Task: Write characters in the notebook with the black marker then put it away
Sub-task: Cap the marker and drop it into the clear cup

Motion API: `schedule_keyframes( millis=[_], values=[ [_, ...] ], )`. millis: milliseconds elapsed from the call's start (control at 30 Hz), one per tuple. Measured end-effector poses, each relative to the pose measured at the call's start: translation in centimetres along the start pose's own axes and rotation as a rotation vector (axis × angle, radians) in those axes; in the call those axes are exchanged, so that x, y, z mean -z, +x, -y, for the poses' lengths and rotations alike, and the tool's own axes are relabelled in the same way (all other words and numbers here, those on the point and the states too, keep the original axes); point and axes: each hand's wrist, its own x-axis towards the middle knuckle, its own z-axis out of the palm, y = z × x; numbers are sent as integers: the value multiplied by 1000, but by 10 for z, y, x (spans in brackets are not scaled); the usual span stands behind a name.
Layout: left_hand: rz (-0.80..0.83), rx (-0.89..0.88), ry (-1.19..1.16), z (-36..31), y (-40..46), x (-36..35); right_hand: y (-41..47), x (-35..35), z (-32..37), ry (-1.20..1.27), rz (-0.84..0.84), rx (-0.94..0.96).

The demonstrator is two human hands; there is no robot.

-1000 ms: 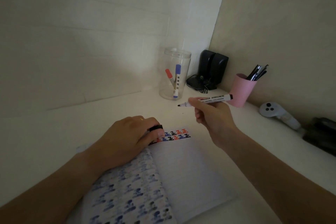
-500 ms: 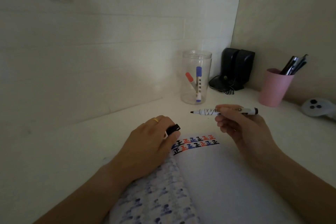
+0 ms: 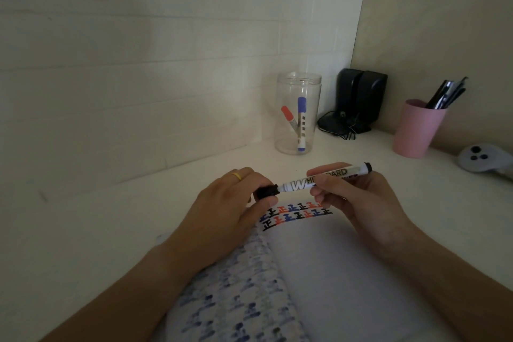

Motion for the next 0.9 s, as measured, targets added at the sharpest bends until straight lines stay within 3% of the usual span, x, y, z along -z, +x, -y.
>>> schedule_keyframes(
  millis=[233,467,733,900],
  values=[
    [-8,-117,-92,-9,-3,8,-4,-2,4,124,98,-73],
    [-20,-49,-217,-18,-6,14,-10,-5,9,232,154,-83],
    [26,-48,-306,-22,-14,22,-15,-9,14,103,209,-8],
    [-40,-24,-333,-19,-7,24,-14,-4,21,24,191,-56]
  ],
)
